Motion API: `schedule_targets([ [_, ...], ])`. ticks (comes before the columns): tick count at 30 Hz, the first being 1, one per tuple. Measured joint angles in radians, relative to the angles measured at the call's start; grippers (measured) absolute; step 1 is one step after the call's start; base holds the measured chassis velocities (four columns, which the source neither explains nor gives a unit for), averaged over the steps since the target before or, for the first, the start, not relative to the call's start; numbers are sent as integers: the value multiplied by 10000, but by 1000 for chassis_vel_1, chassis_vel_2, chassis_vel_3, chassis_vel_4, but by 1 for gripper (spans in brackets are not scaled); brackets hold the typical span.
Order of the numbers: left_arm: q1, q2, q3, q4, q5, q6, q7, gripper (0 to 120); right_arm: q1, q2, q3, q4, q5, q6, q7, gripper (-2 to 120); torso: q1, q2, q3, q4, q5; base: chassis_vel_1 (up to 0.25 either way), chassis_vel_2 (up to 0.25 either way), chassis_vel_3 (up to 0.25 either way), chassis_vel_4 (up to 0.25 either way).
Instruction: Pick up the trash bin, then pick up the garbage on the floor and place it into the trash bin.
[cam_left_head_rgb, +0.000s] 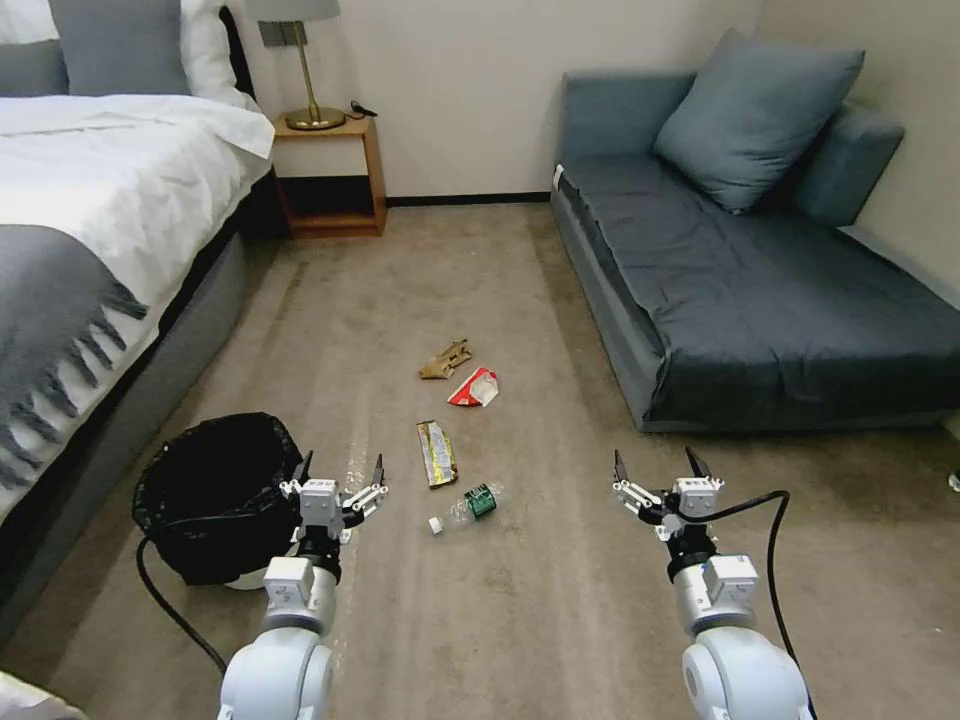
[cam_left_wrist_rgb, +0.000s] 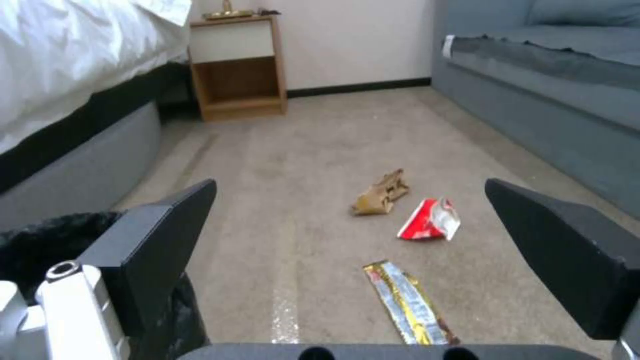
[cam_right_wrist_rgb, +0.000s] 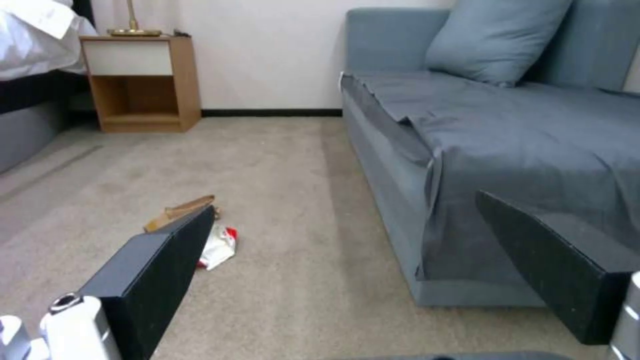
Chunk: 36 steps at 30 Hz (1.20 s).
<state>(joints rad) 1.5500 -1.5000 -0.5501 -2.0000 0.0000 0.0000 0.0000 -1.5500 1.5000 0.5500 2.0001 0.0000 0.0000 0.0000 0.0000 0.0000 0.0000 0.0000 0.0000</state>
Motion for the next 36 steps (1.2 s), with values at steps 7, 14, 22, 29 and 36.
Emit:
schedule_targets([
  [7, 0, 0, 0, 0, 0, 0, 0, 100, 0, 0, 0, 0, 0, 0, 0, 100, 0, 0, 0, 0, 0, 0, 0, 0, 0],
  [14, 0, 0, 0, 0, 0, 0, 0, 100, 0, 0, 0, 0, 0, 0, 0, 100, 0, 0, 0, 0, 0, 0, 0, 0, 0],
  [22, 0, 0, 0, 0, 0, 0, 0, 100, 0, 0, 0, 0, 0, 0, 0, 100, 0, 0, 0, 0, 0, 0, 0, 0, 0],
  [29, 0, 0, 0, 0, 0, 0, 0, 100, 0, 0, 0, 0, 0, 0, 0, 100, 0, 0, 0, 0, 0, 0, 0, 0, 0],
  [36, 235, -2, -141, -200, 0, -166, -64, 100, -393, 146, -234, 263, -269, 482, 18, 100, 0, 0, 0, 4, 3, 0, 0, 0, 0],
])
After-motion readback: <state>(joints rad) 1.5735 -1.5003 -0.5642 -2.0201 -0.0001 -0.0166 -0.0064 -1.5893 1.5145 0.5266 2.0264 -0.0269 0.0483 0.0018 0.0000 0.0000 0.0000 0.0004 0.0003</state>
